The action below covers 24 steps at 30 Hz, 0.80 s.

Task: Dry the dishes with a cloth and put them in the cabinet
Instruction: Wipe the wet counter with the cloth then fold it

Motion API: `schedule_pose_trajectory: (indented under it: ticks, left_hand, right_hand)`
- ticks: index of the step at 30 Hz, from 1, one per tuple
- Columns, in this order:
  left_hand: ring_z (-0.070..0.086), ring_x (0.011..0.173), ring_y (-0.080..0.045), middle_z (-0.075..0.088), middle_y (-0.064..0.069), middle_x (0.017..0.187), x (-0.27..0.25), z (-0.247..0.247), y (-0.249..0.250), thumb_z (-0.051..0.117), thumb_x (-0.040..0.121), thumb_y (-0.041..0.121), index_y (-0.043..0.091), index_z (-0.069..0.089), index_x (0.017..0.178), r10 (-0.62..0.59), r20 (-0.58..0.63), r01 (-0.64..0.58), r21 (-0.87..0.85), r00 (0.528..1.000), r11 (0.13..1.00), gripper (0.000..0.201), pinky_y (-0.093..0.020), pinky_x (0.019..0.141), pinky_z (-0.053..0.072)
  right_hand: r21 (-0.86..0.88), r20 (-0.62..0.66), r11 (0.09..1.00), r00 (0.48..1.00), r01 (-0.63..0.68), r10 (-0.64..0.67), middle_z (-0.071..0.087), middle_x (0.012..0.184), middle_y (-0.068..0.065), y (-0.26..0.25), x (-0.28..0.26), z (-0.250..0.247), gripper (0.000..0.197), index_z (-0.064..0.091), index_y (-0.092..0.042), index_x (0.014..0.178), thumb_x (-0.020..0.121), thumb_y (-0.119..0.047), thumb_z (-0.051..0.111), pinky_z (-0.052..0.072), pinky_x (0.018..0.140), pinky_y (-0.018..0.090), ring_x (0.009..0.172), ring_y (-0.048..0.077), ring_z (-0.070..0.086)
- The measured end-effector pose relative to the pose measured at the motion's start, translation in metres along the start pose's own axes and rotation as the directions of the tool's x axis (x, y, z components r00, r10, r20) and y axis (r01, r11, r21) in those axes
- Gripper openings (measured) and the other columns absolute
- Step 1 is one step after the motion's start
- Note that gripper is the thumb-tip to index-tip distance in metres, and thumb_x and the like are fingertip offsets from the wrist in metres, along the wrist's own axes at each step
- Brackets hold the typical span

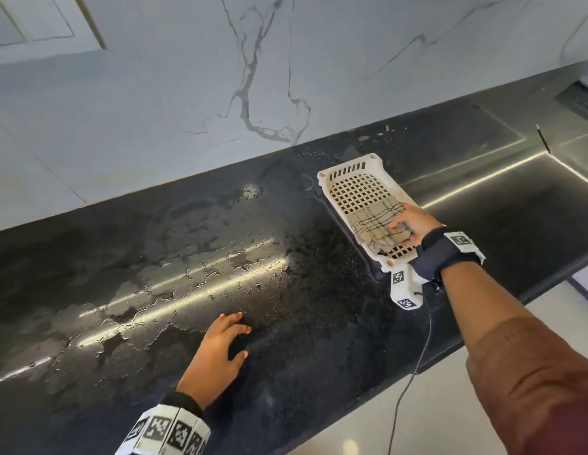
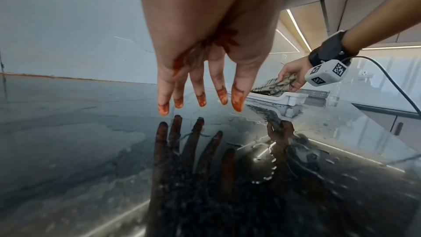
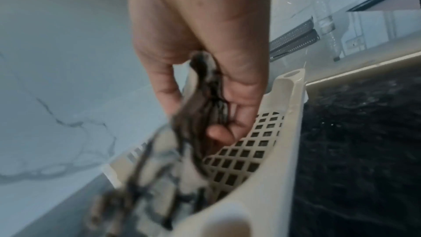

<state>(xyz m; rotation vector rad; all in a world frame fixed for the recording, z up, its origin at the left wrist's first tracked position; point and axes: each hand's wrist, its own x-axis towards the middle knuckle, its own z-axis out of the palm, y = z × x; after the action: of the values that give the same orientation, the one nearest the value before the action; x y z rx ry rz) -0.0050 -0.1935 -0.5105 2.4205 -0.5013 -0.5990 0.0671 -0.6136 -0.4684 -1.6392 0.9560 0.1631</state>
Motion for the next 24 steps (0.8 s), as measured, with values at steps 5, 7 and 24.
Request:
schedule_pose_trajectory:
  ticks: [5,7,24]
  left_hand:
    - [-0.002,0.145,-0.022,0.009,0.006,0.156,0.001,0.006,-0.003,0.062,0.087,0.026,0.024,0.034,0.141,-0.029,0.094,0.009,0.208,0.995,0.978,0.060,-0.041,0.118,0.009]
    - [-0.006,0.145,-0.022,0.003,0.007,0.156,0.000,0.008,0.001,0.060,0.088,0.030,0.025,0.029,0.143,-0.043,0.097,0.018,0.246,0.994,0.969,0.063,-0.042,0.118,0.007]
    - [-0.002,0.144,-0.021,0.006,0.007,0.155,0.002,0.004,0.008,0.060,0.087,0.031,0.030,0.029,0.141,-0.083,0.114,0.047,0.282,0.990,0.958,0.062,-0.046,0.115,0.010]
  right_hand:
    - [-0.550,-0.290,0.835,0.938,0.001,-0.192,0.047,0.137,0.016,0.009,0.001,0.013,0.051,0.052,-0.007,0.129,0.079,-0.010,0.065,0.036,0.106,0.043,0.126,0.034,0.043]
    - [-0.714,-0.287,0.700,0.913,-0.004,-0.289,0.025,0.148,0.017,0.011,-0.007,0.025,0.054,0.048,-0.014,0.131,0.080,-0.019,0.065,0.014,0.112,0.052,0.139,0.035,0.017]
    - [-0.931,0.134,0.242,0.871,0.274,-0.473,0.033,0.146,0.015,0.042,-0.064,0.123,0.052,0.035,-0.006,0.140,0.094,-0.025,0.047,0.039,0.097,0.046,0.134,0.029,0.029]
